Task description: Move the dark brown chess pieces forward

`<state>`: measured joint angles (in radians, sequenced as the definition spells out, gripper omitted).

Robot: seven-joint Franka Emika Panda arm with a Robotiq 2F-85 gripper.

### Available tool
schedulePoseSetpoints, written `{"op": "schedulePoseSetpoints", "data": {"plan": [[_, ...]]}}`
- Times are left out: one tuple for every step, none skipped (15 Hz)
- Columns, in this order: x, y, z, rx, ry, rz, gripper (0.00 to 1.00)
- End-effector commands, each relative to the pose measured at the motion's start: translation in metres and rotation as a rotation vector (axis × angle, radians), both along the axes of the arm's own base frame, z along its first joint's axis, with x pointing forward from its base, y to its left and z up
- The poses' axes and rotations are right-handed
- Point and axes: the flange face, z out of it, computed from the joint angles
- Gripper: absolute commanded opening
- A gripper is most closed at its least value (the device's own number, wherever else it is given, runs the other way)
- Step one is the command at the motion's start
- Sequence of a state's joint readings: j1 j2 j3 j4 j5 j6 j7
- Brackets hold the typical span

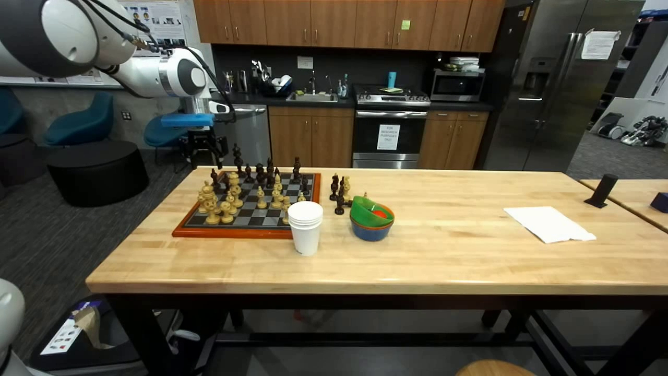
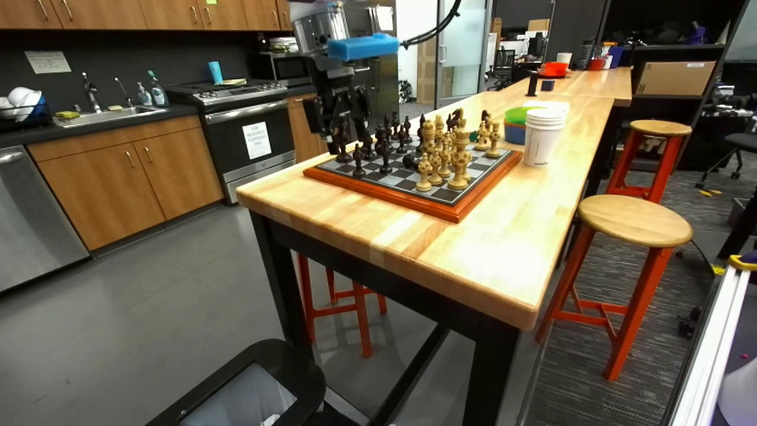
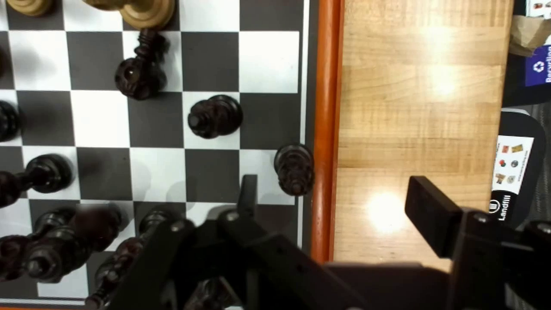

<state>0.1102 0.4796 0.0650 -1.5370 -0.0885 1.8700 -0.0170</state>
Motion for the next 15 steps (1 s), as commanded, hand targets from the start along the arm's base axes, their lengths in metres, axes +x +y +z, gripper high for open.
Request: {"op": "schedulePoseSetpoints", "data": {"plan": [[-0.0026, -0.0089, -0.0033, 0.025, -0.007, 0.0, 0.73], [-0.0023, -0.0107, -0.0052, 0.027, -0.008, 0.0, 0.61], [-0.0022, -0.0123, -0.0068, 0.03, -0.007, 0.002, 0.58], [-0.002, -0.0134, -0.0083, 0.034, -0.007, 0.003, 0.5], [-0.0016, -0.0144, -0.0096, 0.038, -0.008, 0.003, 0.43], [-0.0014, -0.015, -0.0101, 0.041, -0.008, 0.003, 0.35], [-0.0014, -0.0151, -0.0109, 0.041, -0.007, 0.004, 0.26], [-0.0013, -0.0157, -0.0113, 0.042, -0.006, 0.006, 0.19], [-0.0013, -0.0162, -0.0111, 0.041, -0.005, 0.007, 0.12], [-0.0013, -0.0166, -0.0111, 0.04, -0.004, 0.01, 0.03], [-0.0012, -0.0166, -0.0105, 0.039, -0.004, 0.011, 0.03], [-0.0012, -0.0164, -0.0103, 0.038, -0.004, 0.011, 0.06], [-0.0012, -0.0163, -0.0098, 0.037, -0.005, 0.012, 0.06], [-0.0012, -0.0166, -0.0089, 0.035, -0.005, 0.012, 0.06], [-0.0011, -0.0168, -0.0086, 0.034, -0.005, 0.013, 0.06]]}}
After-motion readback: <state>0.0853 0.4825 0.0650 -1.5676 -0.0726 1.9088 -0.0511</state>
